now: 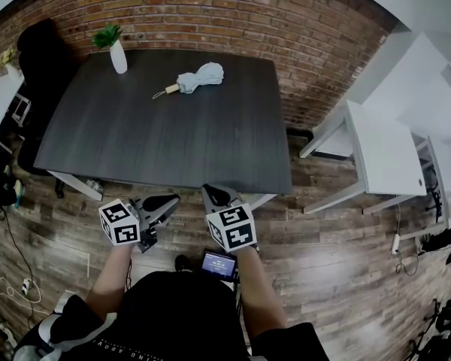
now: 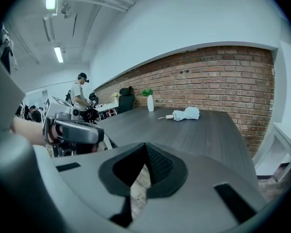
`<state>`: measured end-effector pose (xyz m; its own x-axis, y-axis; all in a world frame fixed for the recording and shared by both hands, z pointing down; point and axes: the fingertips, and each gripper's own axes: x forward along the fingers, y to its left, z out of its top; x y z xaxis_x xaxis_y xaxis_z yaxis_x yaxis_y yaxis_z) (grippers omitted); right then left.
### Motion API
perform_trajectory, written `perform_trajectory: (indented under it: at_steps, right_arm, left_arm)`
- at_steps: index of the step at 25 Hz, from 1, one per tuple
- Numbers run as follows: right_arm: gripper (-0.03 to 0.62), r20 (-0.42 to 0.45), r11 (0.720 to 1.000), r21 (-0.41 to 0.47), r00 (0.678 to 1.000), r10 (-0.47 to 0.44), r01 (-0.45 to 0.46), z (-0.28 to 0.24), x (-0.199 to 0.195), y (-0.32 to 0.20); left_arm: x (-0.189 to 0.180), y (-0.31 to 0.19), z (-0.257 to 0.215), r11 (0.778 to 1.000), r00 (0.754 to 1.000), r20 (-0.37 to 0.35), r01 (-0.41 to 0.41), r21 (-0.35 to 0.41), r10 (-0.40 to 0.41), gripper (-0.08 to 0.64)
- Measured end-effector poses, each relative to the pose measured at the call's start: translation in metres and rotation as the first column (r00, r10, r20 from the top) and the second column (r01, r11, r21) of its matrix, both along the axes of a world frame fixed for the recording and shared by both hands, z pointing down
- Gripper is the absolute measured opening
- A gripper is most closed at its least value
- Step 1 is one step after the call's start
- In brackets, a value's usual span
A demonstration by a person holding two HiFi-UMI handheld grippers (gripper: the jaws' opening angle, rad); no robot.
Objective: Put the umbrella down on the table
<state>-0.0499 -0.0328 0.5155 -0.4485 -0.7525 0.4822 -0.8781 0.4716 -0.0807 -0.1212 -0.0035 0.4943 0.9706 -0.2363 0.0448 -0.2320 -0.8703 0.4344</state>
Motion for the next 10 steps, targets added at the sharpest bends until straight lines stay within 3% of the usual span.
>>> perform_trajectory:
  at_steps: [10]
  right_arm:
    - [0.009,-0.010,1.000,-0.002,1.000,-0.007,0.007,-0.0004,0.0004,-0.0088]
  left_arm:
    - [0.0025,-0.0088,-0.0012,1.000,1.000,0.004,0.000,-0.002,0.000,0.003]
